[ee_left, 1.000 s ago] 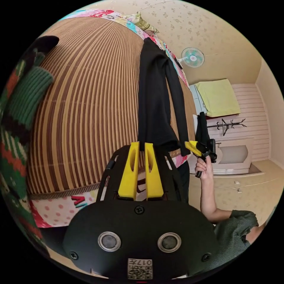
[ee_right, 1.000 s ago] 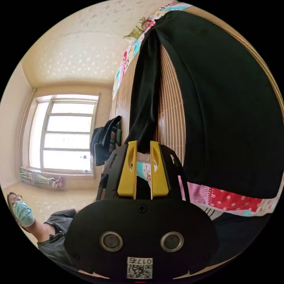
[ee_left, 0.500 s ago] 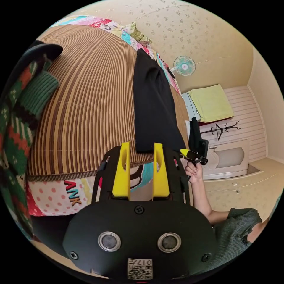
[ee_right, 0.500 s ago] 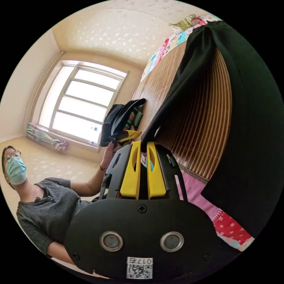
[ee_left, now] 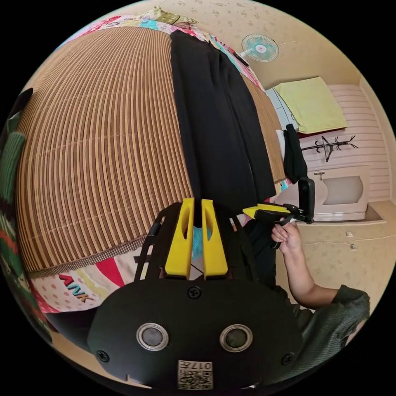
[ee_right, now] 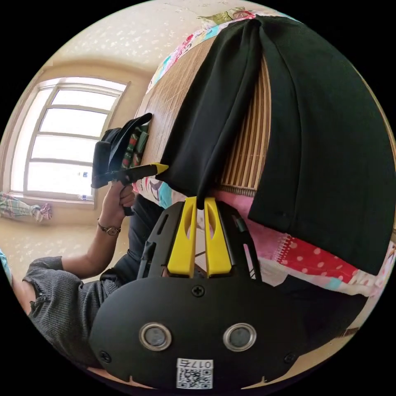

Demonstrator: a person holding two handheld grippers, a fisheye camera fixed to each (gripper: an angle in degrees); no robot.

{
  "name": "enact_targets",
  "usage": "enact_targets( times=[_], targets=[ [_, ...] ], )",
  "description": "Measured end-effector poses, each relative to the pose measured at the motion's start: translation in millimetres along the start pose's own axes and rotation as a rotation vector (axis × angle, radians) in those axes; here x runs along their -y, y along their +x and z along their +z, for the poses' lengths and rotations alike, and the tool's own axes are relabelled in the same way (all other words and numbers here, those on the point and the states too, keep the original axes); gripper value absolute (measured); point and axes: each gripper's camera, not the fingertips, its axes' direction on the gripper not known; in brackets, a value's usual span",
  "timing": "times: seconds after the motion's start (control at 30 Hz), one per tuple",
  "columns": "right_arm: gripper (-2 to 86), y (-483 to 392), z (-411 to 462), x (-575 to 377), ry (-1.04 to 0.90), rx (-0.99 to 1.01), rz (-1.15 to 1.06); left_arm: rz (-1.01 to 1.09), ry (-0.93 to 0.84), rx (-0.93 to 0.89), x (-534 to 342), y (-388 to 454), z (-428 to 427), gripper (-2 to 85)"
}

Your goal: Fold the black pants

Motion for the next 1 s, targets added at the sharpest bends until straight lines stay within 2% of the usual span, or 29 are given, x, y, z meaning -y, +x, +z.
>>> enact_targets(
  times=[0.17,0.23,0.37,0.47,0.53,0.6,0.67,0.73,0.87,1.0],
  targets=[
    [5.5,-43,-4,-50,-0.011,0.026,-0.122,0.016,0.030,-0.076,-76,-11,-15,4.5],
    [6.9,-39,-30,-68,0.078,-0.008,-0.077,-0.021,0.034,-0.147,-113,-23,-19,4.5],
    [10.8,14,-131,-120,0.485,-0.360,0.292,-0.067,0.086,-0.169,-148,-41,-32,6.7],
    [13.4,61,-168,-130,0.509,-0.424,0.453,-0.095,0.117,-0.184,-147,-51,-41,7.7],
    [13.1,84,-171,-124,0.447,-0.356,0.457,-0.073,0.130,-0.213,-131,-47,-43,7.8],
    [9.4,104,-161,-124,0.407,-0.196,0.449,-0.035,0.124,-0.220,-114,-37,-41,7.9],
    [7.2,108,-153,-130,0.409,-0.106,0.441,-0.006,0.098,-0.175,-98,-26,-36,8.2],
    [5.7,104,-153,-141,0.444,-0.097,0.441,-0.019,0.086,-0.048,-80,-21,-28,10.4],
    [5.9,107,-156,-159,0.479,0.043,0.414,-0.117,0.023,-0.014,-53,-37,-2,12.5],
    [6.3,104,-157,-173,0.473,-0.009,0.459,-0.125,-0.022,0.053,-40,-40,0,4.7]
  ],
)
